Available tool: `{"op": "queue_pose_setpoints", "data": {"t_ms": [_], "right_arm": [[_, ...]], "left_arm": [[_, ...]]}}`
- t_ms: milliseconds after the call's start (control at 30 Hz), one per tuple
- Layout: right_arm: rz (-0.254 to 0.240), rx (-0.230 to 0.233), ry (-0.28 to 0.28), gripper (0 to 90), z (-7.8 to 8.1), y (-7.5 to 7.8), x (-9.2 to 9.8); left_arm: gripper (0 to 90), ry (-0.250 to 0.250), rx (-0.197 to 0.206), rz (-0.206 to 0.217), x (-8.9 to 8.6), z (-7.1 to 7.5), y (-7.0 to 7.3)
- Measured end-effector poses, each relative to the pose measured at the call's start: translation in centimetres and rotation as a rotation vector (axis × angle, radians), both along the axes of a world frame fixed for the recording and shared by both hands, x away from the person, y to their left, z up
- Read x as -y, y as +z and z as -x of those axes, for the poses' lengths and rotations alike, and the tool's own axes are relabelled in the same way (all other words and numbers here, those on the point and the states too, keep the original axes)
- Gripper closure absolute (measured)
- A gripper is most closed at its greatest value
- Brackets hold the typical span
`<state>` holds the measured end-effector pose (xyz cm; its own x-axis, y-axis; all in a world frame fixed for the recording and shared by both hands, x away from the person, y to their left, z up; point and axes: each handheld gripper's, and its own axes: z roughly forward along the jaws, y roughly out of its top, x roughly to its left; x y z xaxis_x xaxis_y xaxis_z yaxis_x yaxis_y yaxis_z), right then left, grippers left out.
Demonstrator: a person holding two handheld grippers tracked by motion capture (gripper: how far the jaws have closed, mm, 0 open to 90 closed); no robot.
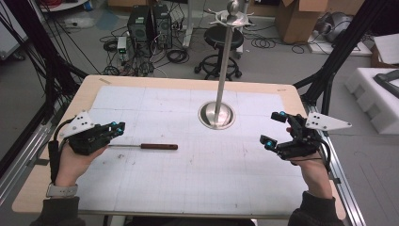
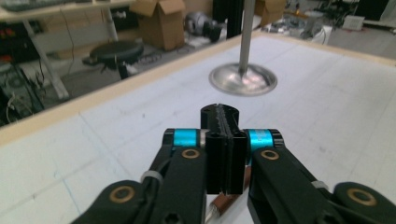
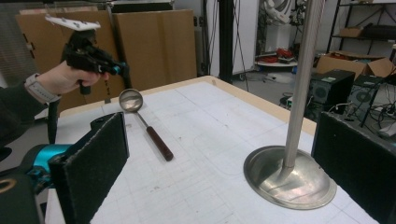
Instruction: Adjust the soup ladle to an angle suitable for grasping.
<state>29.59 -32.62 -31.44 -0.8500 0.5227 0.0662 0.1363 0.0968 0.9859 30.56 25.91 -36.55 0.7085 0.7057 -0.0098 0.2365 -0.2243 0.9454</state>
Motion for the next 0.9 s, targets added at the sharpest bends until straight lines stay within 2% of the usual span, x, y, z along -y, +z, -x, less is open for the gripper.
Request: {"op": "queue_pose_setpoints", "data": {"t_ms": [33,67,100,133,167,267,333,367,433,467,567,667,700,733,767,900], "right_arm": [[-0.006,-0.005,0.008,2.5,0.0,-0.1,0.0],[-0.016,-0.006,0.018,2.5,0.0,-0.1,0.0],[-0.023,-0.005,0.022,2.5,-0.1,-0.2,0.0],[-0.022,-0.014,0.023,2.5,-0.1,-0.3,-0.1],[-0.022,-0.014,0.023,2.5,-0.1,-0.3,-0.1],[-0.015,-0.016,0.021,2.5,-0.3,-0.4,-0.1],[-0.016,-0.02,0.023,2.5,-0.2,-0.4,-0.2],[-0.017,-0.012,0.021,2.5,-0.2,-0.4,-0.2],[-0.017,-0.015,0.021,2.5,-0.2,-0.4,-0.1],[-0.017,-0.014,0.02,2.5,-0.2,-0.4,-0.1],[-0.017,-0.012,0.021,2.5,-0.2,-0.4,-0.2],[-0.014,-0.016,0.021,2.5,-0.1,-0.4,-0.2],[-0.013,-0.014,0.022,2.5,-0.1,-0.4,-0.3],[-0.013,-0.014,0.022,2.5,-0.1,-0.4,-0.3],[-0.012,-0.011,0.02,2.5,-0.1,-0.4,-0.3],[-0.005,-0.016,0.023,2.5,-0.2,-0.5,-0.4]], "left_arm": [[89.8,0.015,-0.048,-0.016,-0.3,-0.5,-0.8],[89.9,0.015,-0.048,-0.016,-0.3,-0.5,-0.8],[89.9,0.026,-0.085,-0.031,-0.7,-1.0,-1.7],[89.9,0.039,-0.103,-0.03,-0.8,-1.2,-2.2],[89.9,0.039,-0.103,-0.03,-0.8,-1.2,-2.2],[89.9,0.063,-0.153,-0.056,-1.2,-1.7,-3.2],[89.9,0.077,-0.177,-0.094,-1.2,-1.9,-3.8],[89.8,0.129,-0.15,-0.165,-0.9,-2.1,-4.2],[89.8,0.118,-0.181,-0.169,-0.9,-2.3,-4.3],[89.8,0.118,-0.181,-0.169,-0.9,-2.3,-4.3],[89.8,0.125,-0.205,-0.207,-0.7,-2.7,-4.9],[89.9,0.127,-0.226,-0.211,-0.8,-3.0,-5.1],[89.9,0.126,-0.256,-0.188,-1.0,-3.4,-5.4],[89.9,0.126,-0.256,-0.188,-1.0,-3.4,-5.4],[89.9,0.15,-0.27,-0.192,-1.2,-3.7,-5.6],[89.9,0.172,-0.296,-0.22,-1.3,-4.2,-6.2]]}}
